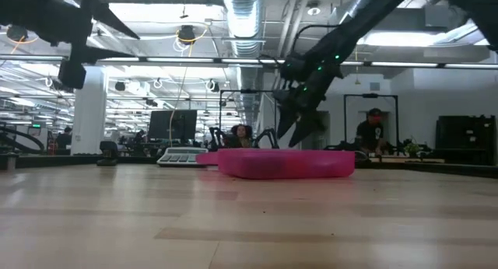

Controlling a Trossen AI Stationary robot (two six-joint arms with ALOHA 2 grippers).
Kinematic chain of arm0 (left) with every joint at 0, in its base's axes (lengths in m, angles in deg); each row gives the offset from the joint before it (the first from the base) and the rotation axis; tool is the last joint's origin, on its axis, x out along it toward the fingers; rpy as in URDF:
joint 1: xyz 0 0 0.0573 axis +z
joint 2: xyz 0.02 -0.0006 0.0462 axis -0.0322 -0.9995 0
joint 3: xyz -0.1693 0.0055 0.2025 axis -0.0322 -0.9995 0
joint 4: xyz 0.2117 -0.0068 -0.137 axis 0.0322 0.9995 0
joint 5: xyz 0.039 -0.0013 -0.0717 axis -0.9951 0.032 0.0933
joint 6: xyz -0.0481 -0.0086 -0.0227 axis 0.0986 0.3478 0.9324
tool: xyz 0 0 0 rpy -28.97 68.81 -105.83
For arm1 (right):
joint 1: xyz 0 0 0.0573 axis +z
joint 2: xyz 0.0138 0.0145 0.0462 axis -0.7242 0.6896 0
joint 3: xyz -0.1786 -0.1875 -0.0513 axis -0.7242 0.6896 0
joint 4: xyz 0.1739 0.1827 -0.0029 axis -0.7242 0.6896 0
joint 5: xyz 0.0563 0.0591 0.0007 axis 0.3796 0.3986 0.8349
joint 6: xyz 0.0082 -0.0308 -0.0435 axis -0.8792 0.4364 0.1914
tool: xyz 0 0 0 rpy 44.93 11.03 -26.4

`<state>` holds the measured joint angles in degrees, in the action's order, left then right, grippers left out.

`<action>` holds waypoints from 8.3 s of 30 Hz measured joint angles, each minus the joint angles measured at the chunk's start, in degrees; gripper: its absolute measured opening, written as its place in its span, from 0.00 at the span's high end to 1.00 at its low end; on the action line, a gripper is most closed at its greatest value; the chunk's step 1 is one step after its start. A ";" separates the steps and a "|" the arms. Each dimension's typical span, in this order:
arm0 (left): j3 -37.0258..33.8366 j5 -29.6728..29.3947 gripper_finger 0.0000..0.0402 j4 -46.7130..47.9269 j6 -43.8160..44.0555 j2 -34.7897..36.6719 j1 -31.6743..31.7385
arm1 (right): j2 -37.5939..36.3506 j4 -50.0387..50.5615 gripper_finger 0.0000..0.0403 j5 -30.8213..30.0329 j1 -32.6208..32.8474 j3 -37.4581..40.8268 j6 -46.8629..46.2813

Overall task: Pack school essentials
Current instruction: Close the red supply box

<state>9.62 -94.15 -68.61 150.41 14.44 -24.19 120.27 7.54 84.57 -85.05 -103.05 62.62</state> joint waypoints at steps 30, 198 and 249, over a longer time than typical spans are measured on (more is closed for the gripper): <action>0.00 1.44 0.62 8.05 9.91 0.01 0.10 | 4.58 11.12 0.88 -4.84 4.12 -5.93 -3.78; 34.05 40.94 1.00 31.17 26.76 -61.05 12.43 | 7.59 42.01 0.99 -3.88 28.01 -33.48 22.20; 45.75 40.73 1.00 56.01 22.77 -32.11 -0.48 | 6.74 -7.61 0.99 -14.19 48.04 0.63 6.30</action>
<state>55.36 -53.42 -12.61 173.18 -17.67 -24.67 127.02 -0.07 70.39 -37.01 -102.42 68.92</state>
